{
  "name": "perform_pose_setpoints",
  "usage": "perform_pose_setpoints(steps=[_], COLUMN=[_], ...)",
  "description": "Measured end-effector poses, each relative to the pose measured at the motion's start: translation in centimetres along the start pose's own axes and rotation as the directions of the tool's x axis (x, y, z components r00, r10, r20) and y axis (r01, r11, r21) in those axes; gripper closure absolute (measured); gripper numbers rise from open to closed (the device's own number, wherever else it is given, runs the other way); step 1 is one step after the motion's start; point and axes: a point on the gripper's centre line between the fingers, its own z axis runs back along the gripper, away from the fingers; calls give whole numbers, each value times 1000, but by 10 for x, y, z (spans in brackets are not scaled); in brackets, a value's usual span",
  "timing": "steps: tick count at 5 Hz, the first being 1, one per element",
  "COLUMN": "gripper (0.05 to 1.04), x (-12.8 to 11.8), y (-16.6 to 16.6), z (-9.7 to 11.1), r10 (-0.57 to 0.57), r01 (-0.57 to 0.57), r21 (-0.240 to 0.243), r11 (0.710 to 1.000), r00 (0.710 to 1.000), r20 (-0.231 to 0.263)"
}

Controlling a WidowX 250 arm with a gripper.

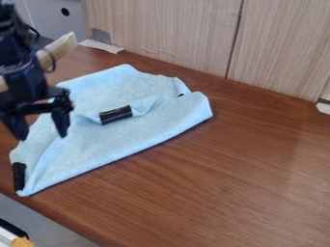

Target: Fold the cloth from the bottom right to top left

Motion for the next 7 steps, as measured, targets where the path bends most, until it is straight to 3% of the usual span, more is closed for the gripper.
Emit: perform_pose_setpoints(steps=[1, 4, 5, 7], gripper=[83, 85, 143, 709], x=[-12, -27, -24, -23], y=[12, 36, 38, 29], z=[-2, -30, -33, -34], r10=[15, 188, 185, 154], r01=[-15, -186, -185, -156], r21=[18, 84, 110, 118], r11=[1000, 979, 977, 981], r00=[1000, 982, 983, 988], r20=[13, -19, 12, 27])
